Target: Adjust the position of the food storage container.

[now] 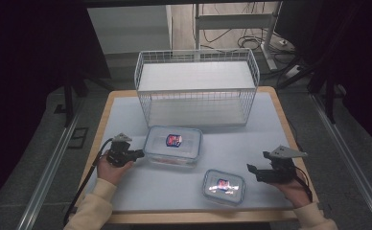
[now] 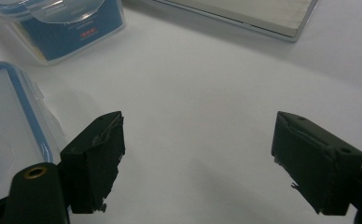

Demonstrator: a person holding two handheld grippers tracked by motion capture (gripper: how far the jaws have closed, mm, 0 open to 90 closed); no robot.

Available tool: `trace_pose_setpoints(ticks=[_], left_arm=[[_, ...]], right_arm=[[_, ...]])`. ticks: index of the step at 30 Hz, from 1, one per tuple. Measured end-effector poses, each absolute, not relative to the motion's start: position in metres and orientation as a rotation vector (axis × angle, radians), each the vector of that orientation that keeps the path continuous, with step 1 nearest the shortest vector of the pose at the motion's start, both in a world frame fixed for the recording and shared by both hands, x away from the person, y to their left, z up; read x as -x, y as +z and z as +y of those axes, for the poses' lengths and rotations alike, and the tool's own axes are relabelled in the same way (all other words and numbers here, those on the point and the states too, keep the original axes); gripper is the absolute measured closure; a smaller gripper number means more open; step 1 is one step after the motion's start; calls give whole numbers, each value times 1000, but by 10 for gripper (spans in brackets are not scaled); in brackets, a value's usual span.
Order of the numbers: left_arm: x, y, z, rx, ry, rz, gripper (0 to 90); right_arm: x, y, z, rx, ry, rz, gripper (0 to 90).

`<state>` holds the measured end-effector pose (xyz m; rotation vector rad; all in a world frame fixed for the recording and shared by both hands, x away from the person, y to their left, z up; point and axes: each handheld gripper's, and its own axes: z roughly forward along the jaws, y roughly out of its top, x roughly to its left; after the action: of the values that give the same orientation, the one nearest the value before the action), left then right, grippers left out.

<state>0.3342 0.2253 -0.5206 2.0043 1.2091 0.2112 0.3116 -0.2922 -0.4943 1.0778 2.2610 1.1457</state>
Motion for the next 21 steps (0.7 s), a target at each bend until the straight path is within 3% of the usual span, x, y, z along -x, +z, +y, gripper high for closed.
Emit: trace_pose_setpoints(ticks=[21], left_arm=[[-343,-517,166,-2055,138,1134,900]], right_arm=[[-312,-495,-290,-1084,1152,2270,172]])
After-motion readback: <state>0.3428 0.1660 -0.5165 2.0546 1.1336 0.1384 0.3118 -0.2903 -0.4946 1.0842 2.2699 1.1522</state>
